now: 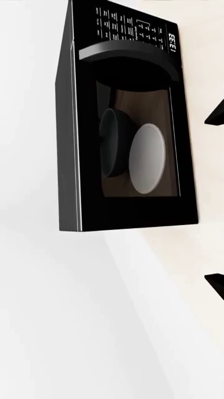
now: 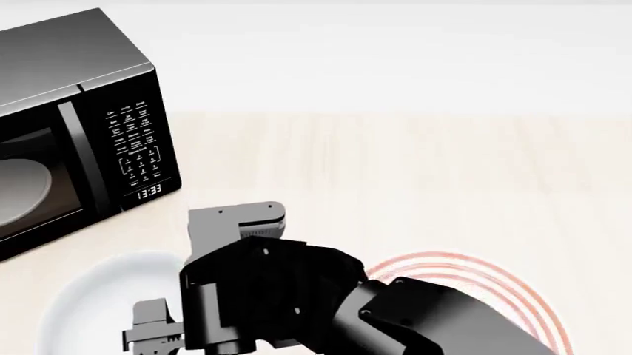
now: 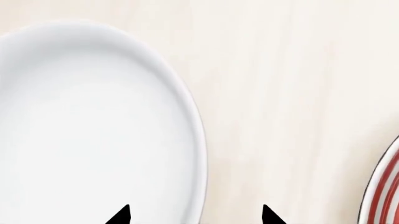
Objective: Put the white bowl to the right of the plate.
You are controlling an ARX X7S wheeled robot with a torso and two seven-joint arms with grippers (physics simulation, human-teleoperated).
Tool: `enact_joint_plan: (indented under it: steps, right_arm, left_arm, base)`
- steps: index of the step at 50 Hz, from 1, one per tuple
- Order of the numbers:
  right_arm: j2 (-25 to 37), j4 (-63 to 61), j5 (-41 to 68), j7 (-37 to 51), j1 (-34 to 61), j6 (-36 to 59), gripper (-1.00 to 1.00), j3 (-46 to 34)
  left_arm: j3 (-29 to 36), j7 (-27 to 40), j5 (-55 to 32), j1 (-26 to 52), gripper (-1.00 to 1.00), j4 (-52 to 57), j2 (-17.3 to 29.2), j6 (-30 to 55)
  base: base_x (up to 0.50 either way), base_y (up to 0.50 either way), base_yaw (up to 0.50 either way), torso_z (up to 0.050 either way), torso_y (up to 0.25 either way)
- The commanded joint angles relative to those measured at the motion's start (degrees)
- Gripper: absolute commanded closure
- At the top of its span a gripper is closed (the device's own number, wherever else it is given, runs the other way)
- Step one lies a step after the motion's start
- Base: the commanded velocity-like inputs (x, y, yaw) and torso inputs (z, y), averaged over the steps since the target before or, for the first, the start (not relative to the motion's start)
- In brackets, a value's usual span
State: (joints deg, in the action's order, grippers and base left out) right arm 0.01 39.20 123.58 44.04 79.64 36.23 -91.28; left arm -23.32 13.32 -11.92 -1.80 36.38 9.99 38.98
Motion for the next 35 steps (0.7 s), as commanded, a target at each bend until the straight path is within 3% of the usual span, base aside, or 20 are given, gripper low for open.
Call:
enact_joint_plan:
  steps: [1, 32, 33, 35]
  right_arm:
    - [0.0, 0.0, -1.0, -0.5, -1.3, 0.0, -1.0, -0.3]
    - [0.0, 0.0, -3.3, -0.5, -2.9, -0.2, -1.0, -0.3]
    - [0.0, 0.1, -3.1, -0.5, -2.9, 0.4, 1.0, -0.3]
    - [0.0, -0.2, -3.6, 0.2, -2.8, 0.4, 1.0, -0.3]
  left_arm:
    - [0.2, 0.3, -0.3, -0.2, -1.0, 0.0, 0.3, -0.2]
    - [0.6, 1.2, -1.0, -0.9, -1.0, 0.1, 0.8, -1.0]
    - [0.6, 1.3, -1.1, -0.9, -1.0, 0.1, 0.8, -1.0]
    - [0.6, 1.3, -1.1, -0.9, -1.0, 0.1, 0.8, -1.0]
  base:
    - [0.0, 0.0, 0.0, 0.0, 0.0]
    - [0.0, 0.0, 0.0, 0.0, 0.0]
    - [0.0, 0.0, 0.0, 0.0, 0.0]
    - [0.0, 0.0, 0.0, 0.0, 0.0]
